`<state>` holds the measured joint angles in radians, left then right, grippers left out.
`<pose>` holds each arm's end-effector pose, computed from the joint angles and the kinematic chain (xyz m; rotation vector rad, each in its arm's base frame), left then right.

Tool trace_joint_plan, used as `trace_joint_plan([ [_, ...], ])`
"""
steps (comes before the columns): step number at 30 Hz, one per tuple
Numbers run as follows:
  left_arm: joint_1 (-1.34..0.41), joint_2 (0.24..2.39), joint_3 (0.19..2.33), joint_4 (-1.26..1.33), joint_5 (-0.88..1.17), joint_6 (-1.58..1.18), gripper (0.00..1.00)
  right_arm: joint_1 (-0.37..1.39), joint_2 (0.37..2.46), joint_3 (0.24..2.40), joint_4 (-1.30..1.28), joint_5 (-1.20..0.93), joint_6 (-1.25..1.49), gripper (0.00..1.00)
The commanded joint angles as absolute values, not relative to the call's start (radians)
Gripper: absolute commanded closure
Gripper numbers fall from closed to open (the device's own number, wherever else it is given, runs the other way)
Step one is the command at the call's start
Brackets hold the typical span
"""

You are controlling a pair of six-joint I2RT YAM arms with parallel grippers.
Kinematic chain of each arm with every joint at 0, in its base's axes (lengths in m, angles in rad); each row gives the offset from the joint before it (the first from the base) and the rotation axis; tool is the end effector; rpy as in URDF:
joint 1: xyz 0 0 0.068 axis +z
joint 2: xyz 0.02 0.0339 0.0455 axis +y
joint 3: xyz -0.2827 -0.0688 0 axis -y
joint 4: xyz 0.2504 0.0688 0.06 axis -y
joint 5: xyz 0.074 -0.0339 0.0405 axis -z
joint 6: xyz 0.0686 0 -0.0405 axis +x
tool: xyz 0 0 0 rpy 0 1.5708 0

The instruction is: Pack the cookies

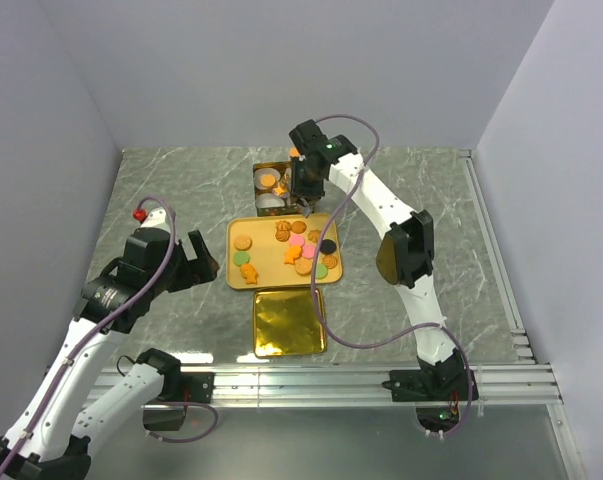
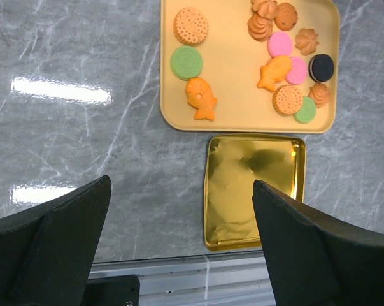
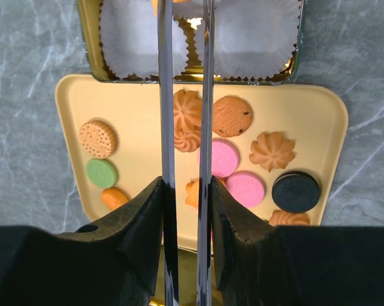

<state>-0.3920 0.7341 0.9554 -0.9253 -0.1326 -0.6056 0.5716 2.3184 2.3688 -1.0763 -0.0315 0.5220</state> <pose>0.1416 -0.0487 0.3245 -0.3147 2.2737 -0.3741 0.4472 0.2902 0.2714 -0.0777 2.6595 0.4223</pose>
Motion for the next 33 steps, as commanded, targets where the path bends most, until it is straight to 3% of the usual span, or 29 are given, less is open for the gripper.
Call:
trace_joint_plan([
  [1, -0.388, 0.710, 0.960, -0.877, -0.100, -0.578, 0.01, 0.560, 2.325, 2.428, -1.028, -0.040, 0.508, 0.72],
  [21, -0.383, 0.729, 0.960, -0.873, -0.094, -0.572, 0.01, 0.549, 2.355, 2.439, -1.015, -0.006, 0.503, 0.68],
  [33, -0.383, 0.724, 0.962, -0.870, -0.089, -0.571, 0.00, 0.548, 2.338, 2.431, -1.025, -0.002, 0.492, 0.53],
])
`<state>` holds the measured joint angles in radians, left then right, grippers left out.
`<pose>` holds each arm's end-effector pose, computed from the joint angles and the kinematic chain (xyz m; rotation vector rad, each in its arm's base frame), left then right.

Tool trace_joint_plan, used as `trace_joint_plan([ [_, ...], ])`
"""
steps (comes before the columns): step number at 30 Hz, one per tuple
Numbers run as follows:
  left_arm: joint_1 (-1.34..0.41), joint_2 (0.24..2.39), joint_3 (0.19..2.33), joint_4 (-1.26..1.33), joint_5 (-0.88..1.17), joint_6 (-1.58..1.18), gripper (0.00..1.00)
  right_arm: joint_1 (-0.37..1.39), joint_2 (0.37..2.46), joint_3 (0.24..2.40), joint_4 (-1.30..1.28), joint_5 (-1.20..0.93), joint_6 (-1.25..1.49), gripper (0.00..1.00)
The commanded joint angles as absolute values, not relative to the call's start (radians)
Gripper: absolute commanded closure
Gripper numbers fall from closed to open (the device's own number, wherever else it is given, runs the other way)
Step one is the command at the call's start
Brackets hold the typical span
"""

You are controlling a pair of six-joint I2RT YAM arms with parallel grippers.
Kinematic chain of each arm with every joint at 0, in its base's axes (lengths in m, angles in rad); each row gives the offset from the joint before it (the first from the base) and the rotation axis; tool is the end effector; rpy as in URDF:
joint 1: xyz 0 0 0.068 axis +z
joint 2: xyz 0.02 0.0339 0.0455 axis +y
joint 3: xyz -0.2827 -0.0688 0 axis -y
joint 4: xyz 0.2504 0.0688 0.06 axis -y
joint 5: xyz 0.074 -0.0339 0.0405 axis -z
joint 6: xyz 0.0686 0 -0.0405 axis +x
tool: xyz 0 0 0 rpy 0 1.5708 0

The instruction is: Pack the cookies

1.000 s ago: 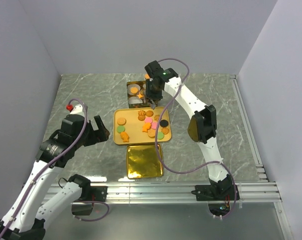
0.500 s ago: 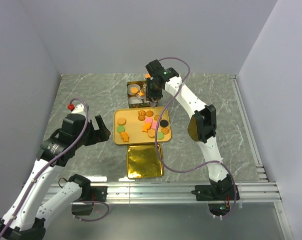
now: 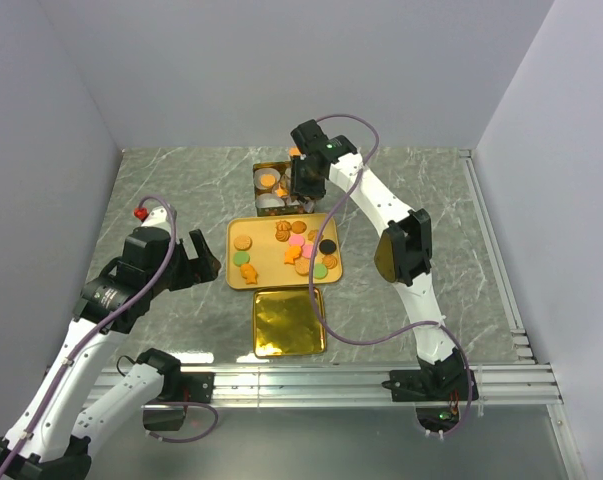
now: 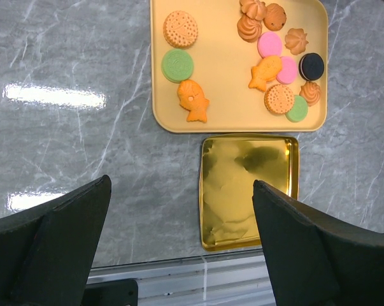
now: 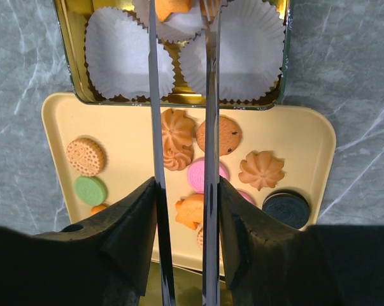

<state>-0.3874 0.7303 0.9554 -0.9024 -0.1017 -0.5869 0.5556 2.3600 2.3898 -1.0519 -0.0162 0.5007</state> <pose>0.1424 -0.0506 0.3273 -0.2818 2.2588 -0.4080 0.4612 0.2876 0.2584 -0.0787 2.6470 0.3941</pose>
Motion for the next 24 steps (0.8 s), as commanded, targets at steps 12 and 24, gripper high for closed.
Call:
trace_joint_plan([
  [12, -0.383, 0.707, 0.963, -0.873, -0.097, -0.574, 0.01, 0.554, 2.286, 2.434, -1.028, 0.023, 0.495, 0.50],
  [24, -0.382, 0.669, 0.966, -0.879, -0.112, -0.580, 0.01, 0.583, 2.178, 2.415, -1.058, 0.020, 0.494, 0.51],
])
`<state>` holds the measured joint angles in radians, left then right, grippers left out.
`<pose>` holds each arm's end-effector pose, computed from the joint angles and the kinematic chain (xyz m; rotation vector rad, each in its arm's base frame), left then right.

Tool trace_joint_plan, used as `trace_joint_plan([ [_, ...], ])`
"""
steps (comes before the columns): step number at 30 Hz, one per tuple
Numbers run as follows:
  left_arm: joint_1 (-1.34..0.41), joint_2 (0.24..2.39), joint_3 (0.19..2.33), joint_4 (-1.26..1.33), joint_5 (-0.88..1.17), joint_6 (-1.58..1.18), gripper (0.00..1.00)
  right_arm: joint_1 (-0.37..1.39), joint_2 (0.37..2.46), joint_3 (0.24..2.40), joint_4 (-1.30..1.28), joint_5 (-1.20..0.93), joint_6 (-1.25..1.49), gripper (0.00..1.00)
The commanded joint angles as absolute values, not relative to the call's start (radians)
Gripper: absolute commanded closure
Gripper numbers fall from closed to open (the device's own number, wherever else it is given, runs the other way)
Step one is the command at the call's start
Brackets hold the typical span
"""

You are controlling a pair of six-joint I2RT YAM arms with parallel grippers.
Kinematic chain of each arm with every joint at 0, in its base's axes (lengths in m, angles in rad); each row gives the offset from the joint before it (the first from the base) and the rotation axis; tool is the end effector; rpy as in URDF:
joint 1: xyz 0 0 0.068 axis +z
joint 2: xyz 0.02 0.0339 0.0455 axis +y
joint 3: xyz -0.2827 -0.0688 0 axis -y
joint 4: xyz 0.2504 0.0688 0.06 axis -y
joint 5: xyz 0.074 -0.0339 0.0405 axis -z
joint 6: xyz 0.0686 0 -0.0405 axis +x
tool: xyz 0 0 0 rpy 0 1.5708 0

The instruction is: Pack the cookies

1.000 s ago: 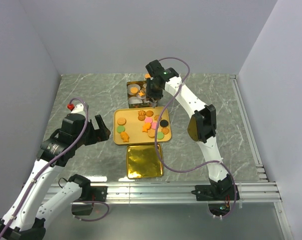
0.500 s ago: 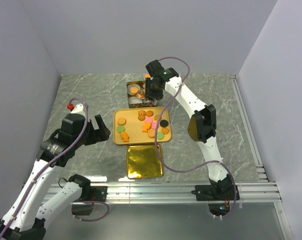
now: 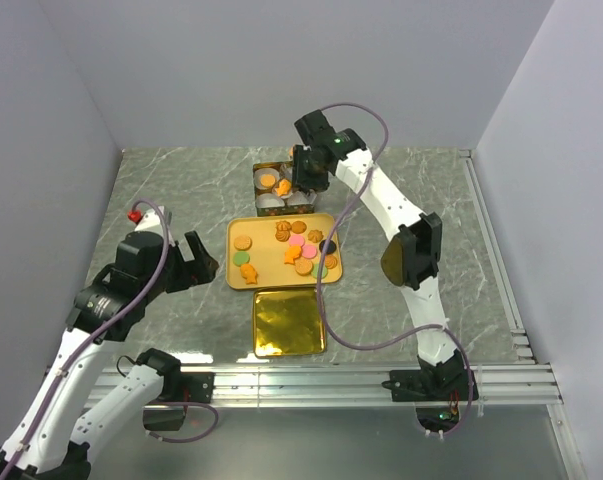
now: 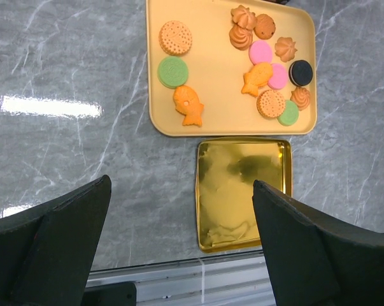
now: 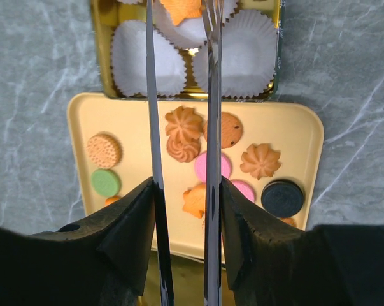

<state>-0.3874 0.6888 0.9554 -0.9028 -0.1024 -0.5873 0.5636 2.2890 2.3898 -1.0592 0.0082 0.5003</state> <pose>0.1340 -0.0471 0.3325 -0.2806 2.2190 -0.4271 0.4492 0.2832 0.2946 -0.0783 2.5792 0.4046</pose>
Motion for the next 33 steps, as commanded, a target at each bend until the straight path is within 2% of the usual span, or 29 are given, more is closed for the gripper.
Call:
trace_joint_plan([
  [1, -0.383, 0.666, 0.966, -0.879, -0.112, -0.580, 0.01, 0.591, 2.171, 2.408, -1.063, 0.023, 0.491, 0.51],
  [23, -0.383, 0.609, 0.963, -0.891, -0.120, -0.584, 0.00, 0.954, 1.898, 2.062, -1.189, 0.178, 0.466, 0.52],
  [33, -0.383, 0.597, 0.960, -0.893, -0.123, -0.586, 0.01, 1.043, 1.910, 1.996, -1.233, 0.179, 0.495, 0.51],
])
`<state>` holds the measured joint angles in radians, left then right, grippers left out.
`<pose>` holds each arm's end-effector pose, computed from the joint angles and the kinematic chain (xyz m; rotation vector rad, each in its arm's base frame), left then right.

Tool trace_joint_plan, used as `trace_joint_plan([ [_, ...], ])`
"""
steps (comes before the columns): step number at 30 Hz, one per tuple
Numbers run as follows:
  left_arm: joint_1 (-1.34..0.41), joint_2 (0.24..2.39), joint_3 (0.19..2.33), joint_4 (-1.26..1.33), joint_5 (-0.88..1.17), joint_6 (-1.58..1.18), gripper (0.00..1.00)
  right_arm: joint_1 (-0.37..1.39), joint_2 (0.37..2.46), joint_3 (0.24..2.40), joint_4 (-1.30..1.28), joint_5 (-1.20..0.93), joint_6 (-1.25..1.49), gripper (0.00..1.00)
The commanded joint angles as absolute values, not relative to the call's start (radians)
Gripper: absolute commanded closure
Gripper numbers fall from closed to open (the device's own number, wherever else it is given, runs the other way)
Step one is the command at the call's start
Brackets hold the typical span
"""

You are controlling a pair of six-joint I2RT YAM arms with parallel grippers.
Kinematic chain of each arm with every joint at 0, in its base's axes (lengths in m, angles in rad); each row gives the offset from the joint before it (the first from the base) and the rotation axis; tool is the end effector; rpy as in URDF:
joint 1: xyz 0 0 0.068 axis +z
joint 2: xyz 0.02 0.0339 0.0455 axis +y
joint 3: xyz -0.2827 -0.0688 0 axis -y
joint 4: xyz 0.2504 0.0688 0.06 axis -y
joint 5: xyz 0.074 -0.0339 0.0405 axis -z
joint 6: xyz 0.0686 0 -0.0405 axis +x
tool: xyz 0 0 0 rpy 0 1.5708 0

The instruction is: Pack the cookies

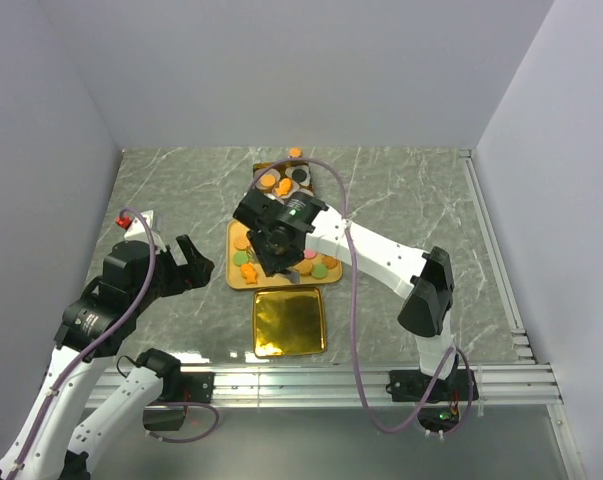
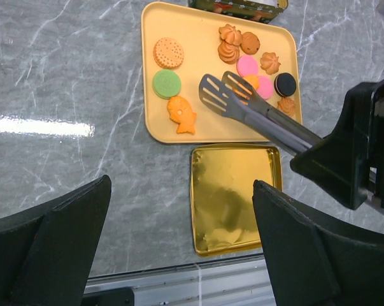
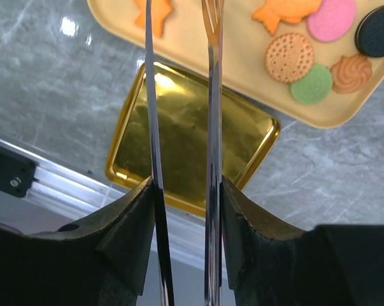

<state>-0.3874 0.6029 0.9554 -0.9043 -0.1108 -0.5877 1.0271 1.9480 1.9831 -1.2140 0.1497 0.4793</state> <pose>0.1163 -0.0393 0.3420 -0.2816 2.1350 -0.4579 0.2294 0.3597 0.3140 -0.7035 2.6550 0.2226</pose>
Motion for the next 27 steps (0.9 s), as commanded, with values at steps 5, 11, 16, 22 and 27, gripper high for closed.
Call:
trace_joint_plan([
  [5, -0.383, 0.594, 0.962, -0.893, -0.121, -0.586, 0.00, 1.072, 1.934, 2.006, -1.262, 0.181, 0.500, 0.51],
  [11, -0.383, 0.591, 0.963, -0.896, -0.130, -0.592, 0.01, 1.094, 1.934, 1.985, -1.273, 0.176, 0.485, 0.50],
  [16, -0.383, 0.580, 0.960, -0.896, -0.130, -0.592, 0.01, 1.098, 1.962, 2.000, -1.287, 0.170, 0.459, 0.50],
  [22, -0.382, 0.571, 0.956, -0.894, -0.120, -0.589, 0.01, 1.098, 2.008, 2.022, -1.290, 0.156, 0.434, 0.50],
  [27, -0.383, 0.571, 0.957, -0.896, -0.123, -0.591, 0.01, 1.103, 2.036, 2.036, -1.289, 0.147, 0.420, 0.49],
])
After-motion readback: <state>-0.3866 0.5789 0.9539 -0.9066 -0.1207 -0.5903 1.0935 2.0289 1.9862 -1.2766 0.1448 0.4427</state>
